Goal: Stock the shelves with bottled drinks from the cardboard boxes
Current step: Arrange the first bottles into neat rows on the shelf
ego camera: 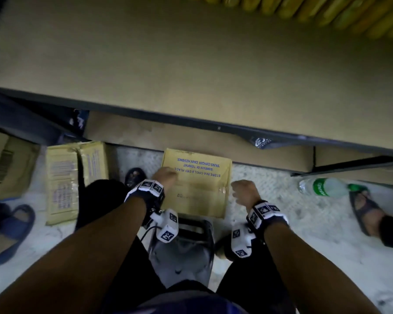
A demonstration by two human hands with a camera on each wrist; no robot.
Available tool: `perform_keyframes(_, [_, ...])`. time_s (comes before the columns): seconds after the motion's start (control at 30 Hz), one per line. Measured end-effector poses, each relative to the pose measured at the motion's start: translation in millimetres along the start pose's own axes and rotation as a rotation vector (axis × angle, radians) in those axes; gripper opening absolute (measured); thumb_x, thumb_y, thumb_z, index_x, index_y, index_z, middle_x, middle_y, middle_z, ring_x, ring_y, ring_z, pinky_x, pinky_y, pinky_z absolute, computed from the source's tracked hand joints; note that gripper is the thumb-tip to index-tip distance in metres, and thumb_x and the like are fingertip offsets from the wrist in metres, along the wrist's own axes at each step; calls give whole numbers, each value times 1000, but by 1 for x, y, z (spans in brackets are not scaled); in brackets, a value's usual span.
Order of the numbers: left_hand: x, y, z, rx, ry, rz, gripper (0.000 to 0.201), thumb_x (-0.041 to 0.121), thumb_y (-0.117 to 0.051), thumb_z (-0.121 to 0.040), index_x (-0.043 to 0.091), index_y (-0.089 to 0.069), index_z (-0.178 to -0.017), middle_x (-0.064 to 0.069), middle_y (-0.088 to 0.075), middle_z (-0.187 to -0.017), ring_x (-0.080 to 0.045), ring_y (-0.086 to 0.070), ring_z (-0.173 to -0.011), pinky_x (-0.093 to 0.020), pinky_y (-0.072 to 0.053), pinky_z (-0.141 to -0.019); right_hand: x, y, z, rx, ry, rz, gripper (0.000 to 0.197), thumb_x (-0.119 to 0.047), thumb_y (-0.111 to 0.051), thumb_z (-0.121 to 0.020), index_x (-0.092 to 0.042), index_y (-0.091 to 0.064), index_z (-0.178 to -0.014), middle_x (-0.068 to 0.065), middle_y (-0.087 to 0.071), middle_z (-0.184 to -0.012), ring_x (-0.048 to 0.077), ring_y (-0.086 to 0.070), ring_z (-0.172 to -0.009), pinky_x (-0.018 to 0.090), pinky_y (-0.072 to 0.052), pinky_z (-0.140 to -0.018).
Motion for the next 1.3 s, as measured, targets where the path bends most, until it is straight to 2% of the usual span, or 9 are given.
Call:
perform_keyframes(0.1, [58, 30, 64, -5, -122, 20, 15, 13, -56, -91, 12, -68, -100, -8, -71, -103, -21, -68, -89, -23, -53, -67, -59, 28, 77, -92, 84, -62, 14, -9, -52, -93, -12, -65, -90, 10, -66, -87, 23, -62, -74, 29, -44, -65])
perform_keyframes(0.2, [112, 65, 120, 12, -296, -124, 17, 11, -56, -89, 9, -71, -97, -8, -73, -99, -25, -68, -93, -24, -50, -76, -110, 65, 142, -49, 322, 158, 21, -2, -49, -93, -10, -67, -85, 15, -66, -92, 22, -61, -76, 28, -48, -65])
perform_keyframes(0.4, [232, 140, 208, 131, -654, -193, 17, 11, -56, -92, 9, -68, -103, -5, -71, -106, -17, -65, -100, -19, -45, -87, -221, 124, 245, -7, 763, 484, 18, -9, -57, -94, -12, -68, -108, -3, -67, -99, 12, -62, -93, 18, -43, -81])
perform_keyframes(0.5, [293, 182, 254, 150, -856, -274, 15, 19, -58, -93, 11, -69, -98, -3, -71, -93, -13, -64, -87, -23, -47, -78, -278, 146, 297, 87, 960, 541, 16, -21, -60, -93, -19, -69, -106, -5, -70, -97, 9, -64, -91, 24, -48, -84])
perform_keyframes(0.57, [317, 210, 286, 33, -928, -437, 17, 28, -59, -93, 15, -70, -97, 3, -68, -84, -6, -61, -76, -21, -46, -72, -315, 154, 333, 106, 1063, 593, 15, -28, -60, -92, -23, -70, -103, -7, -73, -95, 8, -67, -89, 30, -52, -84])
perform_keyframes(0.73, [325, 307, 342, -106, -1068, -383, 23, 36, -62, -91, 23, -69, -109, 10, -72, -102, -6, -66, -98, -32, -51, -93, -399, 134, 401, -56, 1169, 631, 7, -23, -65, -91, -22, -69, -98, -7, -74, -87, 6, -70, -81, 29, -56, -77])
perform_keyframes(1.0, [330, 529, 327, 282, -996, -128, 14, 25, -65, -90, 20, -68, -103, 2, -72, -88, -10, -67, -83, -22, -49, -73, -567, 64, 449, -13, 1218, 682, 18, -30, -66, -91, -24, -68, -108, -6, -74, -96, 5, -68, -89, 27, -53, -86])
perform_keyframes(1.17, [334, 627, 303, 591, -942, -37, 15, 11, -64, -88, 7, -71, -100, -12, -70, -103, -17, -64, -90, -24, -52, -73, -660, 26, 450, 130, 1324, 598, 18, -27, -65, -92, -22, -67, -109, -9, -69, -103, 0, -63, -98, 8, -46, -79])
perform_keyframes(1.3, [333, 667, 287, 751, -900, -86, 16, 9, -57, -89, -2, -68, -89, -17, -67, -95, -33, -64, -98, -43, -49, -84, -720, 0, 437, 169, 1398, 521, 21, -24, -63, -93, -22, -64, -114, -6, -66, -110, 10, -62, -105, 28, -50, -94])
Point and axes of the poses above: each hand's wrist, its own z-axis away from the middle knuckle, its own y-axis out of the back of the hand, x = y × z, the point moved 2 cm from there along -z, towards the middle knuckle
